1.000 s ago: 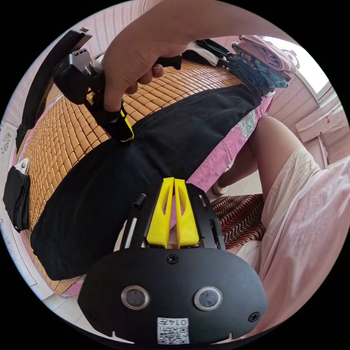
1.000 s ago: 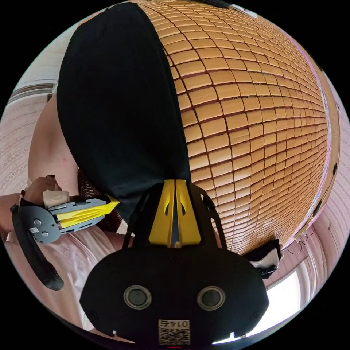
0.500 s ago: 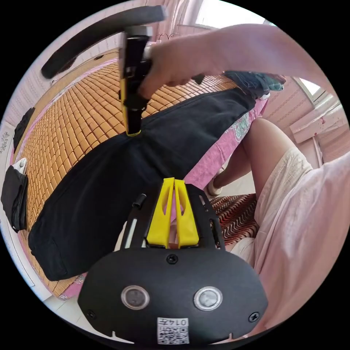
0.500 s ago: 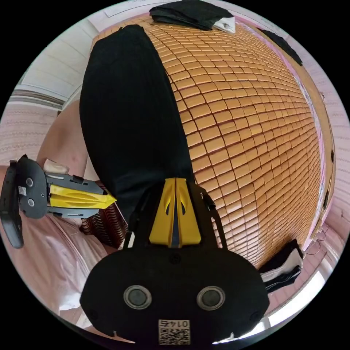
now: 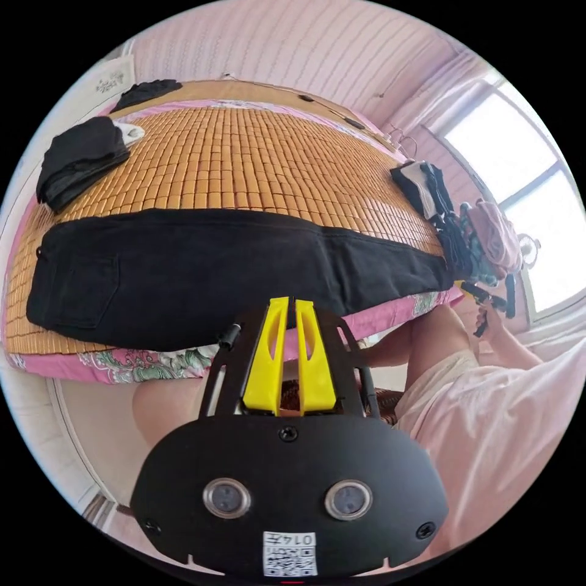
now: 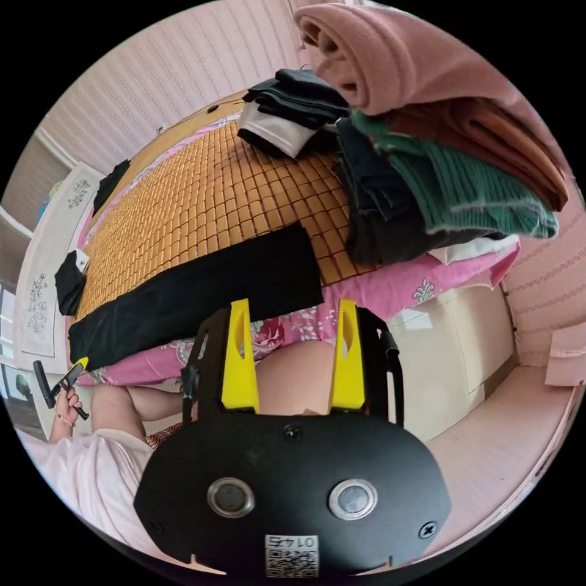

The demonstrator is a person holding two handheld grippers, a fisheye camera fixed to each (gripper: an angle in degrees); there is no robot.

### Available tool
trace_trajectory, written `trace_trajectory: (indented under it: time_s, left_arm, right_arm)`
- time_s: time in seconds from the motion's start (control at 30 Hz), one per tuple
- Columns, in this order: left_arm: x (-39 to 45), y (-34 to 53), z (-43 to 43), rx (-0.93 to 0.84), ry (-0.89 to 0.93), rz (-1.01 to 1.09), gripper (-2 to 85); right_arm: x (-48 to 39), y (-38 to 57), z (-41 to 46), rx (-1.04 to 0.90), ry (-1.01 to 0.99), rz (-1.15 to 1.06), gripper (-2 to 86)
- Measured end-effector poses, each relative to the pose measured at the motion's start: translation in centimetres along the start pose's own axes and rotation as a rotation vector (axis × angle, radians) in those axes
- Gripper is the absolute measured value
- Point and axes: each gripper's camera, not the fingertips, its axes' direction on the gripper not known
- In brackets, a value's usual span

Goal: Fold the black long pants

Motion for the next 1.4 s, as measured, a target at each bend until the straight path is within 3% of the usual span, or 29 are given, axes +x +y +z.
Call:
trace_trajectory:
  time_s: [0.13,0.37,0.67,0.9,1.03,1.23,1.3,1.37,1.4]
  left_arm:
    - [-1.7,-0.8,-0.1,-0.011,-0.078,-0.093,7.2]
    - [-3.2,-2.6,1.6,-0.131,-0.166,-0.145,5.2]
    - [-2.9,-3.7,2.7,-0.233,-0.217,-0.021,-0.9]
    - [3.1,-3.8,6.2,-0.246,0.035,0.168,-1.0]
    - [6.3,-3.4,7.7,-0.252,0.244,0.242,-1.0]
    - [2.4,-0.9,1.7,-0.089,0.31,0.168,-1.0]
    - [-0.4,0.6,-0.8,-0.03,0.27,0.09,-1.0]
    - [-3.2,2.3,-3.2,0.023,0.208,-0.008,-0.9]
    - [-4.9,3.5,-4.5,0.054,0.155,-0.065,-0.9]
  right_arm:
    - [2.6,-0.1,1.2,-0.08,-0.055,0.017,15.8]
    - [4.4,1.8,-0.9,-0.111,-0.05,-0.021,7.0]
    - [1.4,4.0,-16.0,0.345,-0.097,-0.33,4.9]
    - [0.4,5.3,-27.7,0.683,-0.057,-0.449,3.7]
    - [-3.5,6.1,-31.0,0.771,-0.074,-0.594,3.5]
    - [-17.4,7.4,-24.9,0.552,-0.404,-0.989,4.2]
    - [-24.6,8.9,-19.2,0.354,-0.632,-1.075,5.7]
    - [-29.5,10.3,-14.0,0.183,-0.684,-1.122,7.8]
    - [-32.1,11.3,-10.2,0.056,-0.616,-1.14,7.8]
